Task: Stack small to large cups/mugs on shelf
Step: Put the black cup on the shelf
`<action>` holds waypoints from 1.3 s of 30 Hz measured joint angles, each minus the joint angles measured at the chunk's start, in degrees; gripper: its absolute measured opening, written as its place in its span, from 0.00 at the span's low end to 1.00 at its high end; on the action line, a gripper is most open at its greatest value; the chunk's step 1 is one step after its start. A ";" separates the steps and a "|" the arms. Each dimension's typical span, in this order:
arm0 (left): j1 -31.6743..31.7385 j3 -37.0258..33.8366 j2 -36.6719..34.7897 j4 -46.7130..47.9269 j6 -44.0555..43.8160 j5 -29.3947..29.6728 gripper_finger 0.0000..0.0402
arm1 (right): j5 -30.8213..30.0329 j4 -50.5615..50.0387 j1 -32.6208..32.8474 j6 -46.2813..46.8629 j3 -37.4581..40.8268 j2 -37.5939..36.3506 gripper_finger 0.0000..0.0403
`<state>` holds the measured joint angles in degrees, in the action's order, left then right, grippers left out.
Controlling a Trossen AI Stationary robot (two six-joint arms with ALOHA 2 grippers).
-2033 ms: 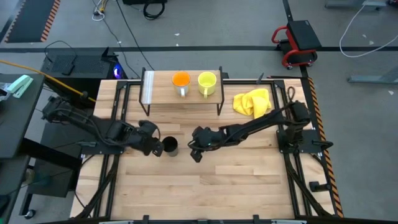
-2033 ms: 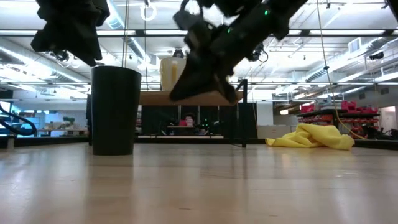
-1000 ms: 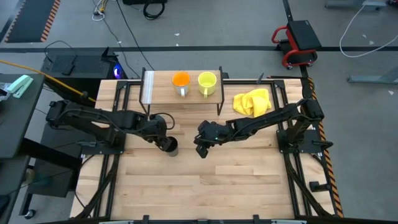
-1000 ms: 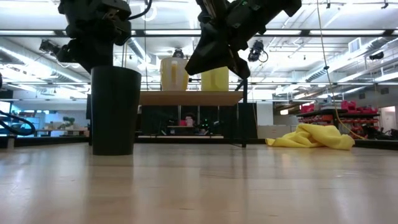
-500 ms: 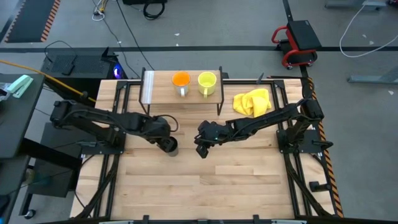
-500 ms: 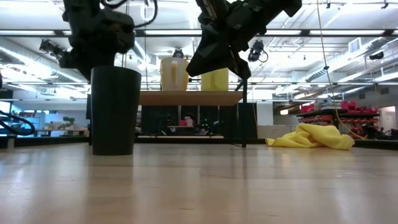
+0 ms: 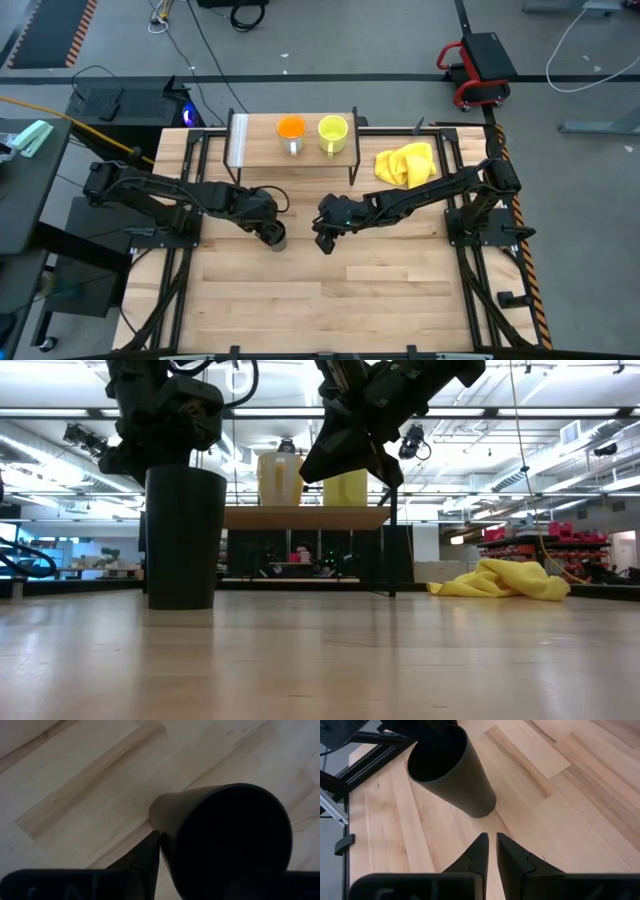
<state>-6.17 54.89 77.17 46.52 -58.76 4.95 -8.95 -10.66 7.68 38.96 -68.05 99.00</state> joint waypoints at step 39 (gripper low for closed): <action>2.54 11.37 -0.07 13.76 1.88 2.24 0.02 | -0.07 -0.02 0.22 -0.17 0.00 0.00 0.11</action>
<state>-3.64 66.26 77.10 60.28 -56.87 7.19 -9.02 -10.68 7.90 38.79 -68.05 99.00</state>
